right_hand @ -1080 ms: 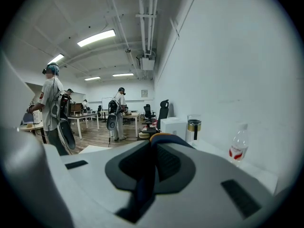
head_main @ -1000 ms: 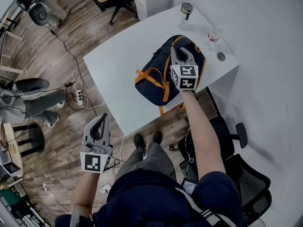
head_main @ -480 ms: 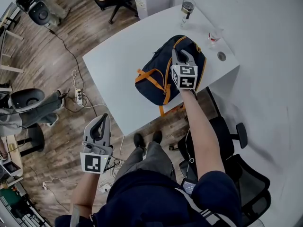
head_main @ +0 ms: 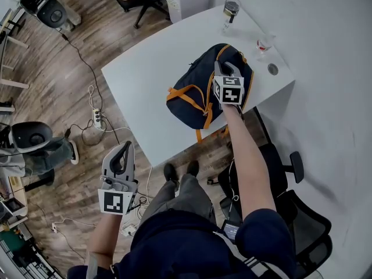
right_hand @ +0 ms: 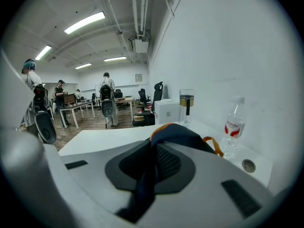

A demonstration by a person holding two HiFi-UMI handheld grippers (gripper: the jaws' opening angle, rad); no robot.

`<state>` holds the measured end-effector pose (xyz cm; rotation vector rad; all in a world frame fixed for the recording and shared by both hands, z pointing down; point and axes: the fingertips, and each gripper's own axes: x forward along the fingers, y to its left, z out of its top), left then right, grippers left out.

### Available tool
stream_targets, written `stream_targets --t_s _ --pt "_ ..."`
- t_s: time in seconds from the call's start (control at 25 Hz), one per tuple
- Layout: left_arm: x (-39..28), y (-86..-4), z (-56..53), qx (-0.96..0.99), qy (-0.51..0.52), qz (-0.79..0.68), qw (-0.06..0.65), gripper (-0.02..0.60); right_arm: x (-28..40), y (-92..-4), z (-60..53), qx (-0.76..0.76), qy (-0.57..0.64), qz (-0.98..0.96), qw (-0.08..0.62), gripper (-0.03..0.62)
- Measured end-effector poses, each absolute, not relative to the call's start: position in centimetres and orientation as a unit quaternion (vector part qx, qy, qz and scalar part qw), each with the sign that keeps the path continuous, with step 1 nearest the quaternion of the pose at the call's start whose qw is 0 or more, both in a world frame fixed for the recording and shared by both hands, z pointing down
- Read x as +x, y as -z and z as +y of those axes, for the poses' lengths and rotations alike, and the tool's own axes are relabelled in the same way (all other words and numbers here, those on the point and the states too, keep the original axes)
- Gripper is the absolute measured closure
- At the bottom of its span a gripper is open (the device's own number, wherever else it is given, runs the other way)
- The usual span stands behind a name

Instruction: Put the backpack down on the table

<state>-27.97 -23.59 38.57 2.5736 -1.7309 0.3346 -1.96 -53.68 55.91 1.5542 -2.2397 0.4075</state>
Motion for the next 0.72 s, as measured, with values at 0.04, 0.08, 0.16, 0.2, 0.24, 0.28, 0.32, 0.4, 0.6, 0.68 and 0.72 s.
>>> stream_targets --t_s 0.04,0.08,0.16,0.2,0.24,0.28,0.32,0.4,0.6,0.68,0.72 --pt "-28.0 -38.7 -23.5 0.826 -0.109 -0.553 0.005 0.578 -1.9 -56.1 -53.7 0.553 -0.147 -0.797 0.194 0.568" --pt "-28.0 -38.7 -23.4 0.827 -0.11 -0.552 -0.002 0.578 -1.9 -56.4 -53.6 0.552 -0.15 -0.796 0.195 0.568" --pt "-28.0 -38.7 -23.4 0.826 -0.108 -0.554 0.003 0.578 -1.8 -56.8 -53.6 0.551 -0.152 -0.796 0.198 0.568" --pt "-28.0 -38.7 -23.5 0.825 -0.107 -0.555 0.006 0.578 -1.8 -57.0 -53.5 0.55 -0.152 -0.797 0.198 0.568" --pt "-28.1 -38.6 -23.5 0.825 -0.107 -0.554 0.002 0.578 -1.8 -57.0 -53.5 0.55 -0.151 -0.797 0.197 0.568" --pt "-28.2 -38.6 -23.5 0.827 -0.109 -0.552 -0.005 0.578 -1.8 -57.1 -53.5 0.55 -0.15 -0.798 0.195 0.568" --pt "-28.3 -38.6 -23.5 0.828 -0.11 -0.55 -0.012 0.578 -1.7 -57.1 -53.5 0.549 -0.148 -0.799 0.195 0.568" --pt "-28.3 -38.7 -23.5 0.828 -0.11 -0.549 -0.016 0.578 -1.6 -57.4 -53.5 0.547 -0.146 -0.8 0.196 0.568" --pt "-28.0 -39.0 -23.6 0.822 -0.109 -0.558 0.017 0.578 -1.4 -58.0 -53.6 0.546 -0.146 -0.8 0.202 0.568" --pt "-27.9 -39.1 -23.5 0.821 -0.11 -0.56 0.023 0.578 -1.3 -58.3 -53.6 0.547 -0.151 -0.798 0.204 0.568" --pt "-27.9 -39.1 -23.5 0.821 -0.111 -0.559 0.021 0.578 -1.3 -58.4 -53.6 0.547 -0.153 -0.797 0.205 0.568"
